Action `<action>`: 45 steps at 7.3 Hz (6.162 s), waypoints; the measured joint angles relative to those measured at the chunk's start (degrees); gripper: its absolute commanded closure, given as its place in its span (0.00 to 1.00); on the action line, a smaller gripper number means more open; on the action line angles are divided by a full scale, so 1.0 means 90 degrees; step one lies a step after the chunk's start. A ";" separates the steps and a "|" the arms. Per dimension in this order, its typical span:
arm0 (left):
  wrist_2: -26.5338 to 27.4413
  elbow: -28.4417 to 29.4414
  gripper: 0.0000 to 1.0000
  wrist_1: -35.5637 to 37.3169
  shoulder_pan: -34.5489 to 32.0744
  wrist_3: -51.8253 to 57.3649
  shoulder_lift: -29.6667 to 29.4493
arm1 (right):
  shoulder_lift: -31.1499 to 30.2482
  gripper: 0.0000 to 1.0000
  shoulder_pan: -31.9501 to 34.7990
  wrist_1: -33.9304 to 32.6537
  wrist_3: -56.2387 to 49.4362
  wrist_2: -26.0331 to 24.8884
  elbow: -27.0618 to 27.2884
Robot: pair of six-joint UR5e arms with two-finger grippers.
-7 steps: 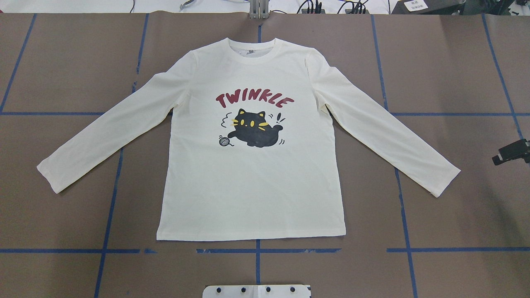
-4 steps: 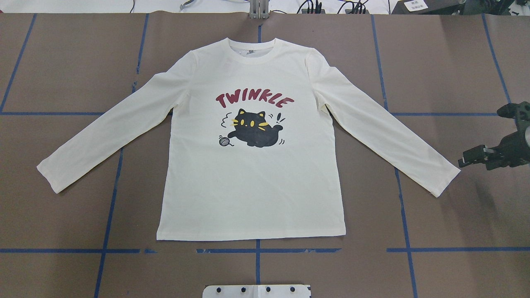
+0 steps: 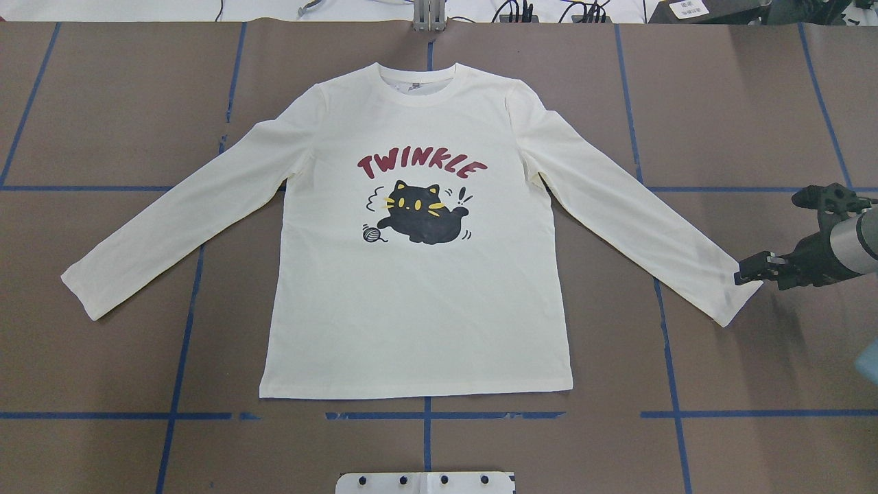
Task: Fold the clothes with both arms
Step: 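Reach the right gripper to the cuff of the sleeve nearest it, then fold the held sleeve across the chest toward the far shoulder, release, then grasp the other sleeve cuff with the left gripper while right withdraws, then fold the held sleeve across the chest with the left gripper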
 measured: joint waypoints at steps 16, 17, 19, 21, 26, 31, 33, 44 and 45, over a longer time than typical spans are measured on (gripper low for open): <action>-0.0009 0.0031 0.00 -0.0117 0.0000 0.0014 -0.0008 | 0.5575 1.00 -0.1209 -0.3126 0.3133 -0.1014 -0.0349; -0.0043 0.0045 0.00 -0.0179 0.0002 0.0005 -0.0010 | 0.6744 1.00 -0.1644 -0.3113 0.3553 -0.1576 -0.1309; -0.0128 0.0083 0.00 -0.0229 0.0020 0.0003 -0.0025 | 0.8231 0.00 -0.2446 -0.1943 0.3969 -0.2624 -0.3303; -0.0151 0.0118 0.00 -0.0441 0.0429 -0.0170 -0.0060 | 0.8888 0.00 -0.2833 -0.1328 0.4062 -0.3374 -0.4419; 0.0027 0.2296 0.04 -0.2688 0.2341 -0.3793 -0.0678 | 0.6504 0.00 -0.2379 -0.1523 0.4622 -0.2735 -0.1537; 0.0758 0.3102 0.42 -0.2943 0.3560 -0.4805 -0.1205 | 0.3858 0.00 -0.1220 -0.1542 0.3895 -0.1287 0.0779; 0.0773 0.3127 1.00 -0.2941 0.3677 -0.4844 -0.1209 | 0.3813 0.00 -0.1210 -0.1541 0.3865 -0.1275 0.0806; 0.1405 0.3628 1.00 -0.2064 0.5292 -0.9851 -0.6385 | 0.1358 0.00 0.0881 -0.1486 0.0839 0.0554 0.1728; 0.1976 0.4540 1.00 -0.2206 0.5713 -1.0099 -0.7397 | 0.1025 0.00 0.1160 -0.1472 0.0145 0.0678 0.1722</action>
